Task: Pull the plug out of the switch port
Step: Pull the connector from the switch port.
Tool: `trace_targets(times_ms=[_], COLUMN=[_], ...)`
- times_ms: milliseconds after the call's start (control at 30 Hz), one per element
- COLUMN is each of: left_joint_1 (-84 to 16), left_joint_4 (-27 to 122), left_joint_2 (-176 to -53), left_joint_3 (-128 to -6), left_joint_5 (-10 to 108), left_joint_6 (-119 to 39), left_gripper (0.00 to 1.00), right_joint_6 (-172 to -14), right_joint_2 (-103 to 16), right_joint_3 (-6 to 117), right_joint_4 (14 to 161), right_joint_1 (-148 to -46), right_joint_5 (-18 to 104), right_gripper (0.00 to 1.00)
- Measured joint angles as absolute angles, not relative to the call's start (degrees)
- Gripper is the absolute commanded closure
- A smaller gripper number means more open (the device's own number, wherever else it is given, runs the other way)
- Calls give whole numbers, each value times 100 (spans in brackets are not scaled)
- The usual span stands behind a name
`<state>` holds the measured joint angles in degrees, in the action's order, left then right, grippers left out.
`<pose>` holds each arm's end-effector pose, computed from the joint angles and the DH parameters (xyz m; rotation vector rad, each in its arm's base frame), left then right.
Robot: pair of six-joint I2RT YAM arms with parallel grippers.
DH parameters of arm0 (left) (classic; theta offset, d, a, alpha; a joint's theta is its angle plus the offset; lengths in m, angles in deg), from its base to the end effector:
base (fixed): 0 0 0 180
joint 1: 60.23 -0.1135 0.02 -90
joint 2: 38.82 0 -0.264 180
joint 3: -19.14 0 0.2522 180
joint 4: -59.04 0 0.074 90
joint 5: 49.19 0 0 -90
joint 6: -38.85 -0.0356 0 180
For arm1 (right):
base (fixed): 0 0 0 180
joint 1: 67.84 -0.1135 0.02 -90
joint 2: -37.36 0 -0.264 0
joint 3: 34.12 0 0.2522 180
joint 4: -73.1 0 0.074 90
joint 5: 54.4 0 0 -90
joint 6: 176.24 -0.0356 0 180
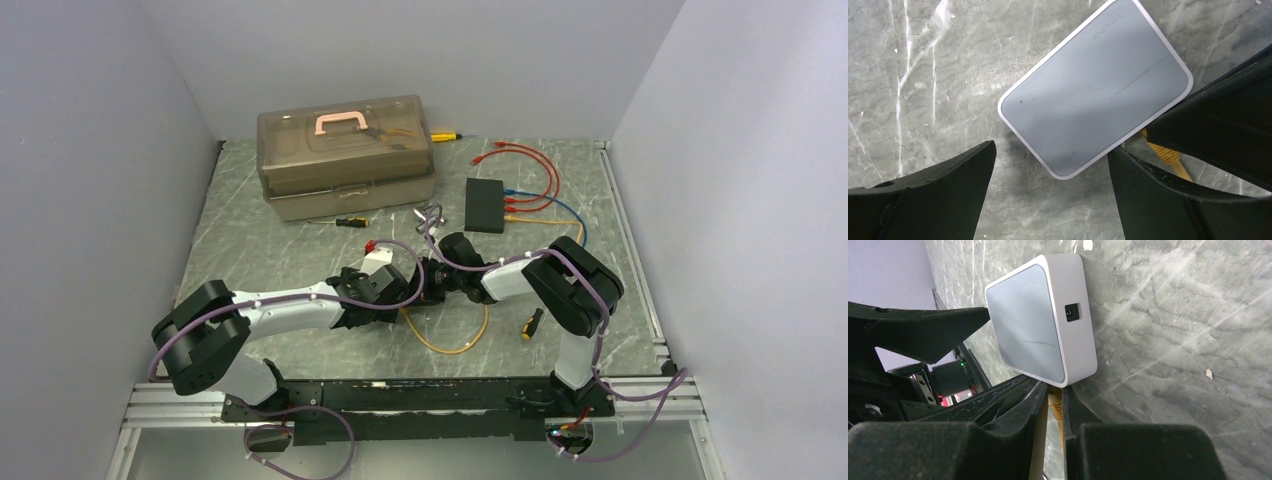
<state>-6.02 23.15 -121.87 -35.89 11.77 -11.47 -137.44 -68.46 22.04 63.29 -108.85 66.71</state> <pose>0.1643 -0.1983 0.1627 0.1653 2.4684 0.0186 0.2410 0.2340 0.1083 -0.1051 2.5869 1.3612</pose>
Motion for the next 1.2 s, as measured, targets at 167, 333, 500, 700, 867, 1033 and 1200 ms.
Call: trace_targets(times_ms=[167, 333, 500, 700, 867, 1033, 1200], left_joint_1=[-599, -597, -597, -591, -586, -588, -588], left_joint_4=[2326, 2334, 2352, 2345, 2337, 2356, 2363], left_joint_2=[-12209, -12244, -12305, -12320, -12342, -12364, -12375], left_joint_3=[-3589, -3589, -3596, -3611, -3633, -3637, -3644], left_joint_5=[1140, 1138, 1138, 1142, 1138, 1092, 1088], left_joint_6=[-1099, -1081, -1057, -998, -994, -974, -972], left_gripper=[11, 12, 11, 11, 11, 11, 11], right_joint_6=[-13668, -13606, -13543, -13429, -13314, -13204, -13154], right_joint_2=[-6846, -6846, -6846, -6846, -6846, -6839, -6828], right_joint_3=[2204, 2204, 2206, 2219, 2228, 2208, 2206], right_joint_4=[6331, 6336, 6344, 6390, 6471, 6731, 6786], right_joint_1=[-10874, -10874, -10870, -10848, -10835, -10833, -10833], right_joint_5=[6739, 6774, 6800, 6881, 6995, 7178, 7231], right_gripper=[100, 100, 100, 100, 100, 100, 100])
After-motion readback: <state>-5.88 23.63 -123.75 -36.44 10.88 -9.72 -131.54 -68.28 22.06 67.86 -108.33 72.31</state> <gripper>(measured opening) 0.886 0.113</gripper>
